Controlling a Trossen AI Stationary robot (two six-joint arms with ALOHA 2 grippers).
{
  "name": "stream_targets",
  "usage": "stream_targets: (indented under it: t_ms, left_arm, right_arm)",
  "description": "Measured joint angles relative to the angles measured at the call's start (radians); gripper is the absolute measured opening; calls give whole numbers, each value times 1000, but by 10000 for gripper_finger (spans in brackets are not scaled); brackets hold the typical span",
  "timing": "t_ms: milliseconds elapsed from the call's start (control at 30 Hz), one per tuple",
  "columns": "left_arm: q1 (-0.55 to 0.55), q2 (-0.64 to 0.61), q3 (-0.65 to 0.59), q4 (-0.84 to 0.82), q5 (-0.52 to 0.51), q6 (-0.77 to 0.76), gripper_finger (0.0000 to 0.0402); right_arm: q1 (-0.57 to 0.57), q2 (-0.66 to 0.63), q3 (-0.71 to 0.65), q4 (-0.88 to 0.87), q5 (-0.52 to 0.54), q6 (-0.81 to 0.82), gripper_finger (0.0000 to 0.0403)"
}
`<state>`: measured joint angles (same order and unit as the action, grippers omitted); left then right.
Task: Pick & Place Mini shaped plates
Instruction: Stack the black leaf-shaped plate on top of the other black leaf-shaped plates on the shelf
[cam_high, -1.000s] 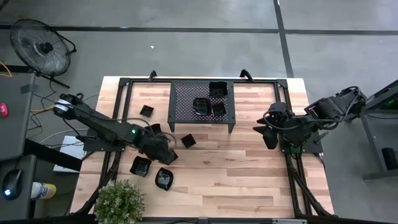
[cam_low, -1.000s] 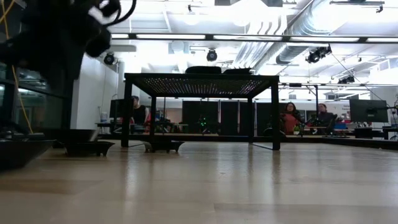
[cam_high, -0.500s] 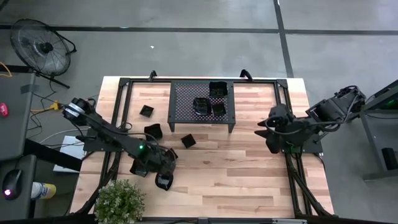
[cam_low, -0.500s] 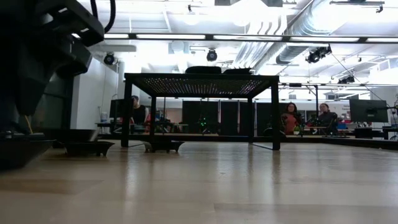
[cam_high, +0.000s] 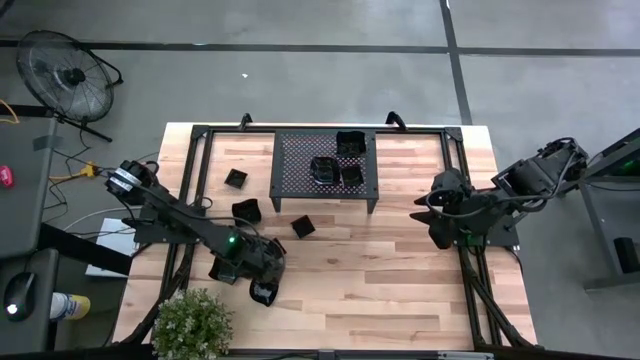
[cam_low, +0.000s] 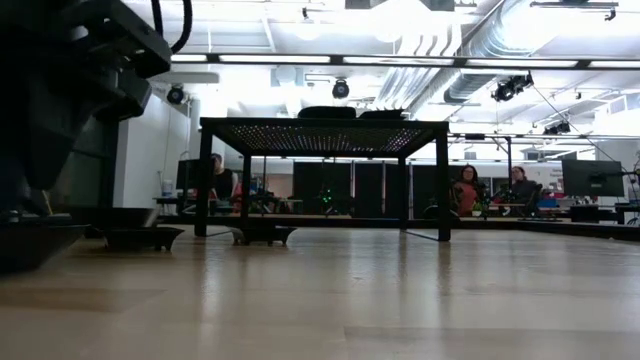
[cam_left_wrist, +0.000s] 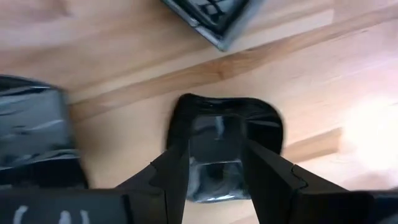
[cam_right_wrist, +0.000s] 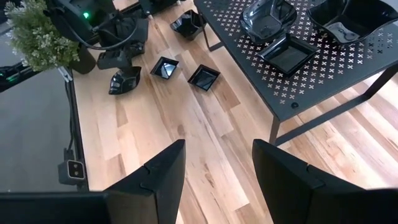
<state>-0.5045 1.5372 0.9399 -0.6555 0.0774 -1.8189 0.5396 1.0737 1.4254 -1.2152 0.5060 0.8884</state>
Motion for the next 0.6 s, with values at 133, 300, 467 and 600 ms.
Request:
stream_targets:
  t_ms: [133, 300, 467, 600]
  left_arm:
    - [0, 0, 37, -128, -18, 17, 142]
    - [0, 20, 44, -131, 1, 38, 142]
    - [0, 77, 43, -75, 22, 85, 142]
    - [0, 97, 43, -74, 20, 79, 142]
  right_arm:
    - [0, 0, 0, 0, 0, -7, 181]
    - [0, 0, 0, 0, 0, -8, 181]
    - [0, 0, 0, 0, 1, -15, 181]
    - [0, 0, 0, 0, 0, -15, 181]
